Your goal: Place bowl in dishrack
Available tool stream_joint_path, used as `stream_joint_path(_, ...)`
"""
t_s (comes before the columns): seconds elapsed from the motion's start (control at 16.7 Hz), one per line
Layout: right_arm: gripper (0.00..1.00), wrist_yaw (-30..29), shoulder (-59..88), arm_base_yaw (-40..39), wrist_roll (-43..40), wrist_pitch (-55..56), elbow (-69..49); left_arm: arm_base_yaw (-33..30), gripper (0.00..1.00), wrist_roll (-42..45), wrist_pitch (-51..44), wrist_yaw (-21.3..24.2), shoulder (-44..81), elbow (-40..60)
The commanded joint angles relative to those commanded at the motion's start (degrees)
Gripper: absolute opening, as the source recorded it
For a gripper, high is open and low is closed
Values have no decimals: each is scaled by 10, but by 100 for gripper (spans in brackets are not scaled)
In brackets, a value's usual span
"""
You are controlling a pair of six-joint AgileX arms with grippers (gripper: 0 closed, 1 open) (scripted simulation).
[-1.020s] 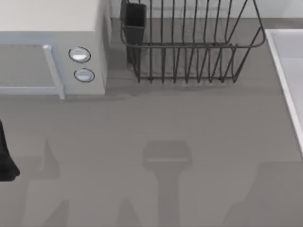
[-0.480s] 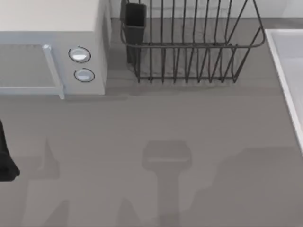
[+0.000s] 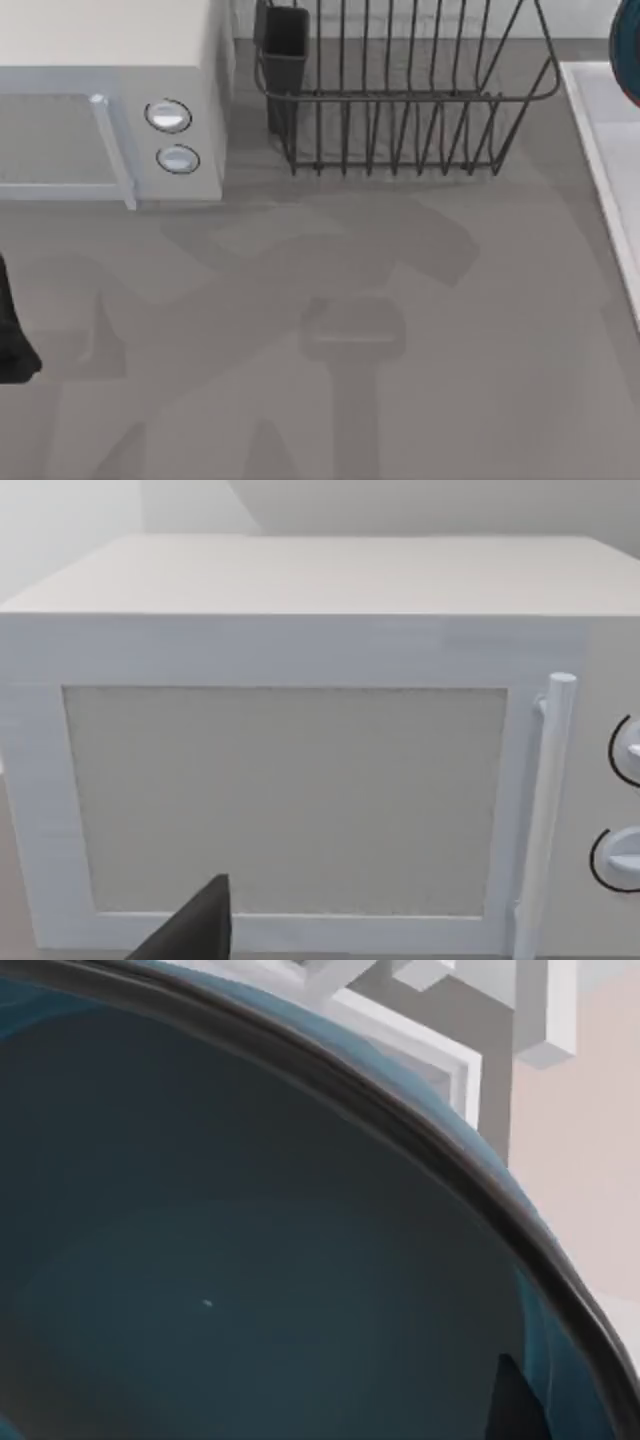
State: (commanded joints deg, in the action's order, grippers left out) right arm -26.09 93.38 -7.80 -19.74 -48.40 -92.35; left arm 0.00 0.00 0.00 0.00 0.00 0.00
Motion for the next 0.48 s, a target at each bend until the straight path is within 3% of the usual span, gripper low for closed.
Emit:
stream_joint_path(0.3,0,-177,-43,-289,110,249,49,0,100,0,0,0,0,0)
stream_joint_path(0.48,0,-267,-74,-419,167,373,75,0,100,0,0,0,0,0)
